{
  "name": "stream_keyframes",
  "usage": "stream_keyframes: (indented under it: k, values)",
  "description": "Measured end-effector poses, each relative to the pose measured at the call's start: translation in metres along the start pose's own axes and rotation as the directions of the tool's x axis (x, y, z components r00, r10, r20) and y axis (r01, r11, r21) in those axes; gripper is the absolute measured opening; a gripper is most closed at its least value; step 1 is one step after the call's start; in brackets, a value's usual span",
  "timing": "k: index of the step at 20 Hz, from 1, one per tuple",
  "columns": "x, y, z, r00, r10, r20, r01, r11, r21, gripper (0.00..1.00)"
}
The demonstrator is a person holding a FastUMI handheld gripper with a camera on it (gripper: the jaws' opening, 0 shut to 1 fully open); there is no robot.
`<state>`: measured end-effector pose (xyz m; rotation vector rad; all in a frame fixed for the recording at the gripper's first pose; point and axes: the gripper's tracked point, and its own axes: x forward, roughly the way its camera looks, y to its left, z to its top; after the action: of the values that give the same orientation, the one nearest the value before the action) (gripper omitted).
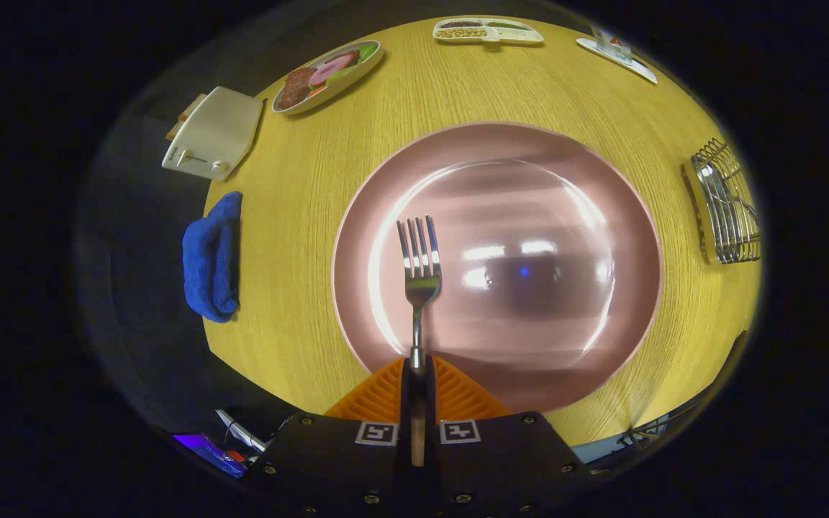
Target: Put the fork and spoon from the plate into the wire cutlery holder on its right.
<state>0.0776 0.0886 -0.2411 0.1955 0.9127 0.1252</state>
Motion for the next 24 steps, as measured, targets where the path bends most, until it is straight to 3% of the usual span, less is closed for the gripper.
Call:
stream_keyframes:
  k: [2, 3, 13, 19, 24]
  values:
    - [-0.003, -0.001, 0.007, 1.0, -0.008, 0.021, 0.008, 1.0, 0.002, 0.07]
    - [-0.003, -0.001, 0.005, 1.0, -0.008, 0.03, 0.008, 1.0, 0.006, 0.02]
    - [-0.066, -0.009, 0.047, 0.988, 0.083, 0.129, -0.097, 0.99, 0.103, 0.02]
    - [-0.127, -0.057, 0.077, 0.977, 0.076, 0.201, -0.113, 0.977, 0.18, 0.01]
    - [-0.177, -0.118, 0.092, 0.972, 0.023, 0.236, -0.082, 0.967, 0.243, 0.01]
